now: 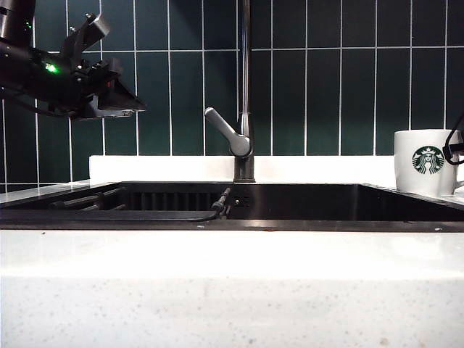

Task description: Pick up the mug next to the sink, go to the faucet to get some water, pour the water into the sink, and finally put the mug back to its place.

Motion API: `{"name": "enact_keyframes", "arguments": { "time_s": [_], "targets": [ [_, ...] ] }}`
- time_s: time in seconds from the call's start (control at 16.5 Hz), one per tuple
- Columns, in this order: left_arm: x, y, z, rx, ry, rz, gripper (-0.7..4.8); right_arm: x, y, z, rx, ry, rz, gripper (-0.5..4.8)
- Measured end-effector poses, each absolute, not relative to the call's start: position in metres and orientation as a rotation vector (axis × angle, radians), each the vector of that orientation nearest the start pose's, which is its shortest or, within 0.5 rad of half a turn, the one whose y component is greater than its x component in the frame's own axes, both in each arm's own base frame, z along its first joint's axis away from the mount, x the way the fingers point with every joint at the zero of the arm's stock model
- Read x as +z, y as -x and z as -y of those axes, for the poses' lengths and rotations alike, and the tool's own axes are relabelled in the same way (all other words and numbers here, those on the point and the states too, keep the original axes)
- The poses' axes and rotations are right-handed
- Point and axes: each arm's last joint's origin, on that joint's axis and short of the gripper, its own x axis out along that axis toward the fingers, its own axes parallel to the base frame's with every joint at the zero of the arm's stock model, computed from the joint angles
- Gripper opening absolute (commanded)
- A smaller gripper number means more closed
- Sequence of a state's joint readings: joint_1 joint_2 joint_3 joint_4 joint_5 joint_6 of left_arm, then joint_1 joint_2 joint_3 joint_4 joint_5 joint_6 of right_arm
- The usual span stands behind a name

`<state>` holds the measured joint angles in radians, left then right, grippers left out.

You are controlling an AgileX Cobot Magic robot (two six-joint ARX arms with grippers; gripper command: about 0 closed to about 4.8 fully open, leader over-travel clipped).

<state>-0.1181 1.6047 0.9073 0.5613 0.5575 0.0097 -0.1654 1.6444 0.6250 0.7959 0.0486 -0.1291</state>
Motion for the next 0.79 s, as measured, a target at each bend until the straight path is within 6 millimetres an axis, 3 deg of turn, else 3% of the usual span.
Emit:
{"name": "enact_keyframes", "arguments": {
  "time_s": [0.06, 0.12, 0.36, 0.55, 0.79],
  "targets": [
    [0.2435, -0.3425, 0.0561, -0.675, 0.021, -0.132, 1.84, 0.1682, -0.3086, 0.053, -0.201, 0.115, -0.237, 1.27],
    [0.2435, -0.3425, 0.0561, -0.675, 0.021, -0.132, 1.84, 0.1682, -0.3086, 0.0533, -0.212, 0.116, -0.237, 0.93],
    [0.2429, -0.3424, 0.0561, -0.675, 0.022, -0.138, 1.84, 0.1689, -0.3087, 0.0538, -0.225, 0.12, -0.232, 0.92],
    [0.2423, -0.3424, 0.056, -0.675, 0.024, -0.145, 1.84, 0.169, -0.3088, 0.0537, -0.224, 0.118, -0.231, 0.06],
    [0.2422, -0.3423, 0.056, -0.675, 0.024, -0.146, 1.84, 0.1697, -0.3091, 0.0534, -0.21, 0.117, -0.223, -0.01]
  ]
}}
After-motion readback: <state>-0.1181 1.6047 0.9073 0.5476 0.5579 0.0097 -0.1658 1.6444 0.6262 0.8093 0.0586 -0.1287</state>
